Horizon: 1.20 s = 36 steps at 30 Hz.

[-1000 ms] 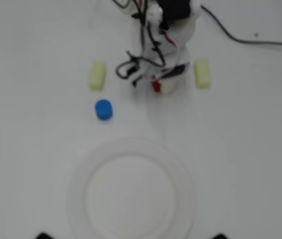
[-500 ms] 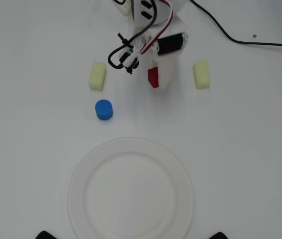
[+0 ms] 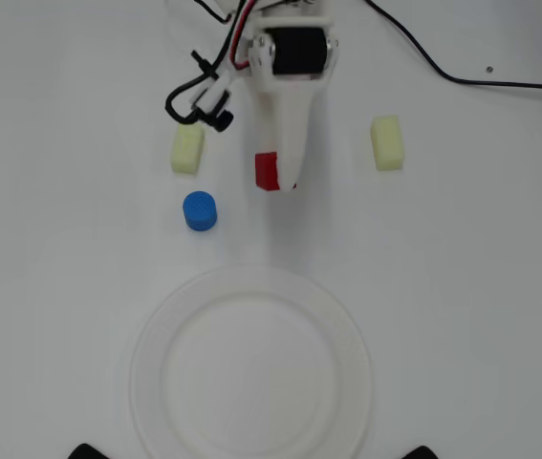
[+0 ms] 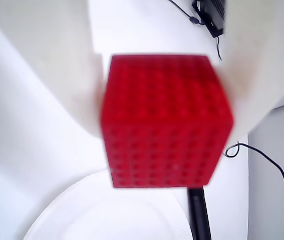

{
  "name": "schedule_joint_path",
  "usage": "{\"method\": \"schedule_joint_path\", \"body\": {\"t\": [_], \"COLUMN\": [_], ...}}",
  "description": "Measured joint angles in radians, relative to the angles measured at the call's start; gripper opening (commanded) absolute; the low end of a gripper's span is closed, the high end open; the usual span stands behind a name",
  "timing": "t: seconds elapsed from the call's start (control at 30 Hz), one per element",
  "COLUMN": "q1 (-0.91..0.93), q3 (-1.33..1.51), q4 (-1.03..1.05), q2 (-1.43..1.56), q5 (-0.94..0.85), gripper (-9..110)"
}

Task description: Grasp a red block and put it in the dish.

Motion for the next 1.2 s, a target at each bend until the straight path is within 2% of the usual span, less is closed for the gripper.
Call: {"method": "schedule_joint_path", "body": {"t": [0.17, 0.4, 0.77, 0.8, 0.87, 0.97, 1.2], "q1": [0.044, 0.097, 0.118, 0.118, 0.118, 0.124, 0.124], "q3": [-0.278, -0.66, -0.764, -0.773, -0.796, -0.873, -1.173], "q4": [-0.003, 0.121, 0.144, 0.149, 0.172, 0.249, 0.577], "q2": [-0.367, -0.796, -1.062, -1.071, -1.085, -1.109, -1.129], "q5": [0.028, 0.031, 0.06, 0.06, 0.061, 0.095, 0.15], "gripper": [0, 0, 1, 2, 15, 27, 43]}}
